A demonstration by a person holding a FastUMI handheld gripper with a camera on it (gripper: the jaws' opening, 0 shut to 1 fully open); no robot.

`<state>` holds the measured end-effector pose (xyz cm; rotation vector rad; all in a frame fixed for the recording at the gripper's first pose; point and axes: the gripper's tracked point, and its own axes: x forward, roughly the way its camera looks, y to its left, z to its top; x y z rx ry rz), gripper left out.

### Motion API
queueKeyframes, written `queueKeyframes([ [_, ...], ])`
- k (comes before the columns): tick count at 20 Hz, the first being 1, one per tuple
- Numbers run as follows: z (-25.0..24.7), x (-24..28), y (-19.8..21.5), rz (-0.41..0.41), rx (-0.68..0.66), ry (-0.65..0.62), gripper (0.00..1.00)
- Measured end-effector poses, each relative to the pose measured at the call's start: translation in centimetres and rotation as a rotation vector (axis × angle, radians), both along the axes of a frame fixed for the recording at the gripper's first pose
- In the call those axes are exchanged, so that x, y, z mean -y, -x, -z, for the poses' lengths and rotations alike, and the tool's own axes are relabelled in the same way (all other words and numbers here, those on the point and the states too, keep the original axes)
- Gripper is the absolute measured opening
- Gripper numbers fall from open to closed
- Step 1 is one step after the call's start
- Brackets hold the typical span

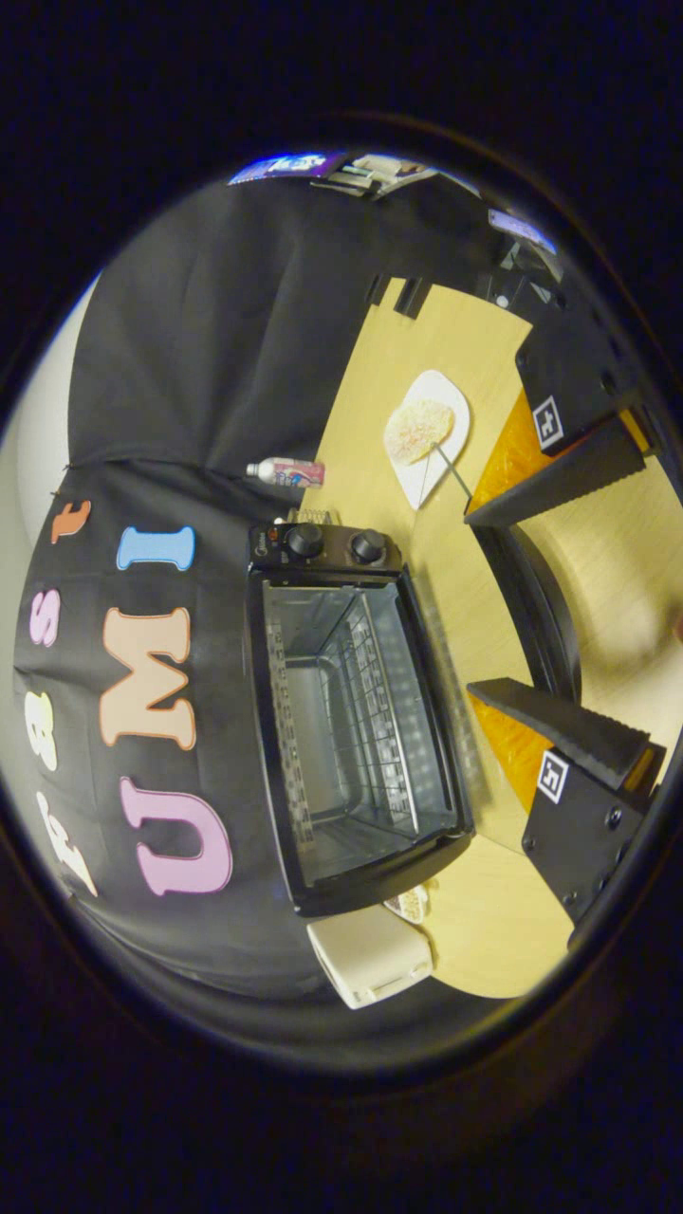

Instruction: Open the toaster oven, put the food inside, and close the toaster oven door.

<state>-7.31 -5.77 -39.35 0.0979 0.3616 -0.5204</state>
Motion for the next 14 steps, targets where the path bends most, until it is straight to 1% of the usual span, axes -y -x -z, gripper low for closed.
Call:
queueKeyframes([
  [6, 0.8, 0.1, -0.2, 0.029, -0.033, -0.001, 0.99],
  [10, 3.0, 0.4, -0.4, 0.04, -0.123, -0.012, 0.99],
  [11, 3.5, 0.0, -0.7, 0.025, -0.123, -0.026, 0.99],
  [12, 3.4, -0.3, -1.3, 0.013, -0.095, -0.041, 0.99],
  [14, 3.6, -0.4, -2.0, 0.0, -0.095, -0.038, 0.99],
])
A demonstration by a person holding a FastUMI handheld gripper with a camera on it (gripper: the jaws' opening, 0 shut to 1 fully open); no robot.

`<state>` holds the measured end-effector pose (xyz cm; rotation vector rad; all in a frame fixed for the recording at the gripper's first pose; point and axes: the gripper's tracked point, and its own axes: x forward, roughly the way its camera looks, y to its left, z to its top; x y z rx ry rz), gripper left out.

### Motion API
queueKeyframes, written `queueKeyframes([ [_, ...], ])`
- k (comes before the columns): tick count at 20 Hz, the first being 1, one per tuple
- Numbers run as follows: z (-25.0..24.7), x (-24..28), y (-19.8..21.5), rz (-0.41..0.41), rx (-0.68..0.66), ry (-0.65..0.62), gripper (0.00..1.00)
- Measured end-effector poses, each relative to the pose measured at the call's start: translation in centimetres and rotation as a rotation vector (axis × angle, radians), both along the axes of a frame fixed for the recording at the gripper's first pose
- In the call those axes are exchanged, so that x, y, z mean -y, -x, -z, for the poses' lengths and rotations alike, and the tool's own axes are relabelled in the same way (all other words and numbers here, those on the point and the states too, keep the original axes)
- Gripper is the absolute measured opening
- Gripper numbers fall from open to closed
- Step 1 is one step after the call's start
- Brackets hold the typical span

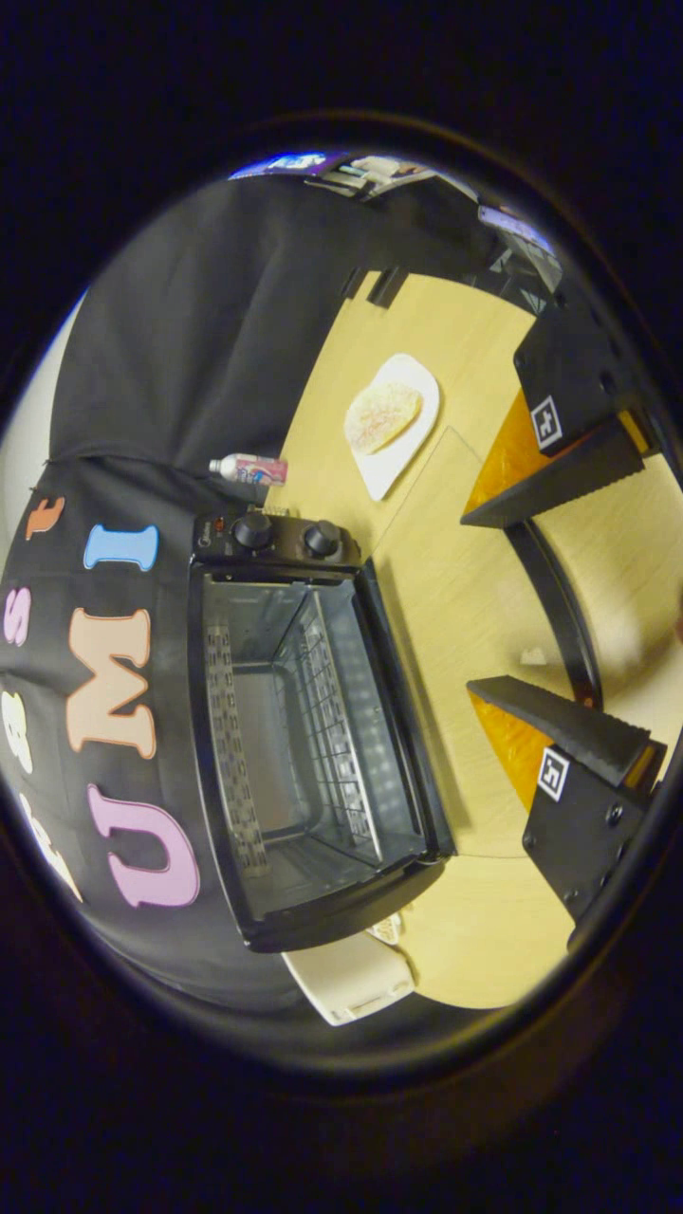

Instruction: Open the toaster oven, put the food inside, and close the toaster oven door.

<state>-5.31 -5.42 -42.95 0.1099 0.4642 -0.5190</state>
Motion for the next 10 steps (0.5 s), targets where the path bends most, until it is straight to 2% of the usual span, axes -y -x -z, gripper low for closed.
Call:
queueKeyframes([
  [7, -0.1, 0.3, -0.7, -0.011, -0.004, -0.018, 0.98],
  [10, -1.5, 1.2, -0.3, -0.007, 0.049, -0.034, 0.96],
])
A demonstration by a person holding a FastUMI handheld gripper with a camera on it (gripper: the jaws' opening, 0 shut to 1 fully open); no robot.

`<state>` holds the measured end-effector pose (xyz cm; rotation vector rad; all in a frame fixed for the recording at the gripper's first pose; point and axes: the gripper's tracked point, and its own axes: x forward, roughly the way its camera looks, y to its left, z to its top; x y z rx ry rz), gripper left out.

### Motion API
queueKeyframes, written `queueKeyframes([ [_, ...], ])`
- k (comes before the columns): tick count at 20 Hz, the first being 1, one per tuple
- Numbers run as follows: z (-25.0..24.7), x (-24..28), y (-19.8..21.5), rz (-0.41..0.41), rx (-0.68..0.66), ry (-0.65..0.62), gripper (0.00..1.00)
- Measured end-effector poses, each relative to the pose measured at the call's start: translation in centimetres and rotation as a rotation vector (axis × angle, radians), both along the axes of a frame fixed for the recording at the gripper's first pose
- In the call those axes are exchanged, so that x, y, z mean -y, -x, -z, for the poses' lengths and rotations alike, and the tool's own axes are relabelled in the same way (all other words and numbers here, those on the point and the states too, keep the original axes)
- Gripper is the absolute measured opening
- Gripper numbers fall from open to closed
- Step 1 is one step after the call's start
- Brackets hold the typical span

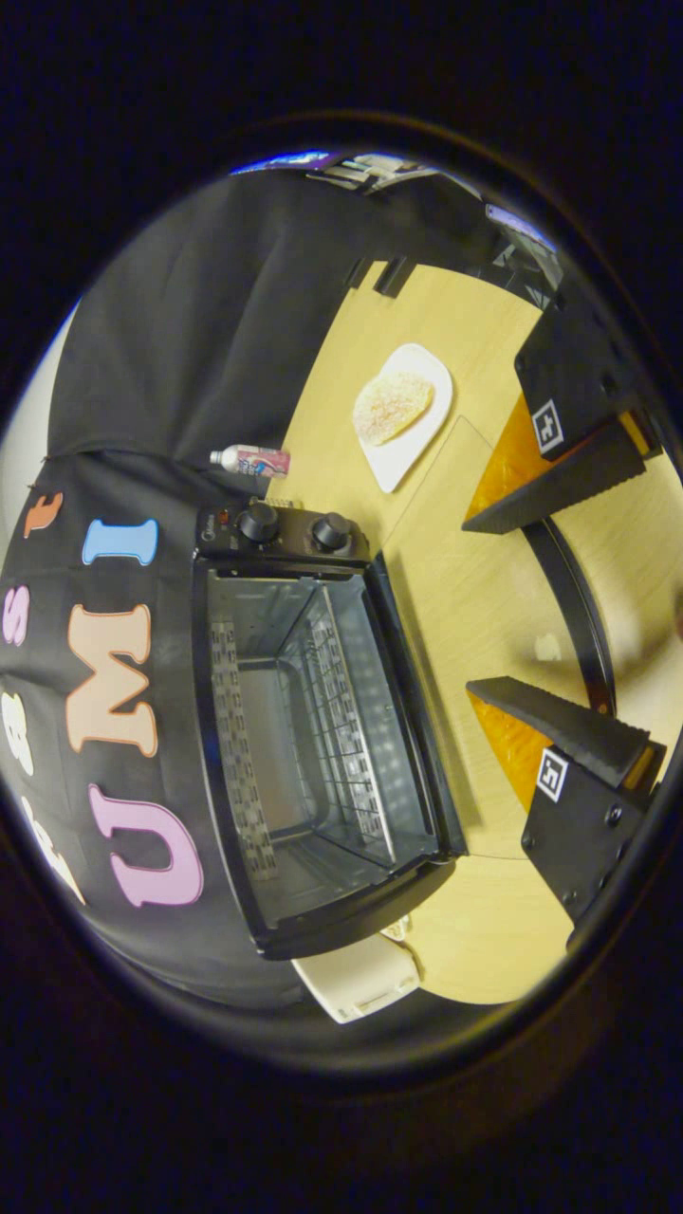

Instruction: Open the toaster oven, put the food inside, and close the toaster oven door.

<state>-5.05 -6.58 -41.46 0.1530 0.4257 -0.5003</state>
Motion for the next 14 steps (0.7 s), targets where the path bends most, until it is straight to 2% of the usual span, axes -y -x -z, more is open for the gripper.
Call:
queueKeyframes([
  [3, -0.6, 3.2, 0.8, 0.051, 0.031, -0.01, 0.96],
  [8, -0.9, 10.5, 2.7, 0.182, 0.025, 0.01, 0.96],
  [14, -1.4, 17.5, 3.5, 0.252, -0.01, 0.052, 0.96],
])
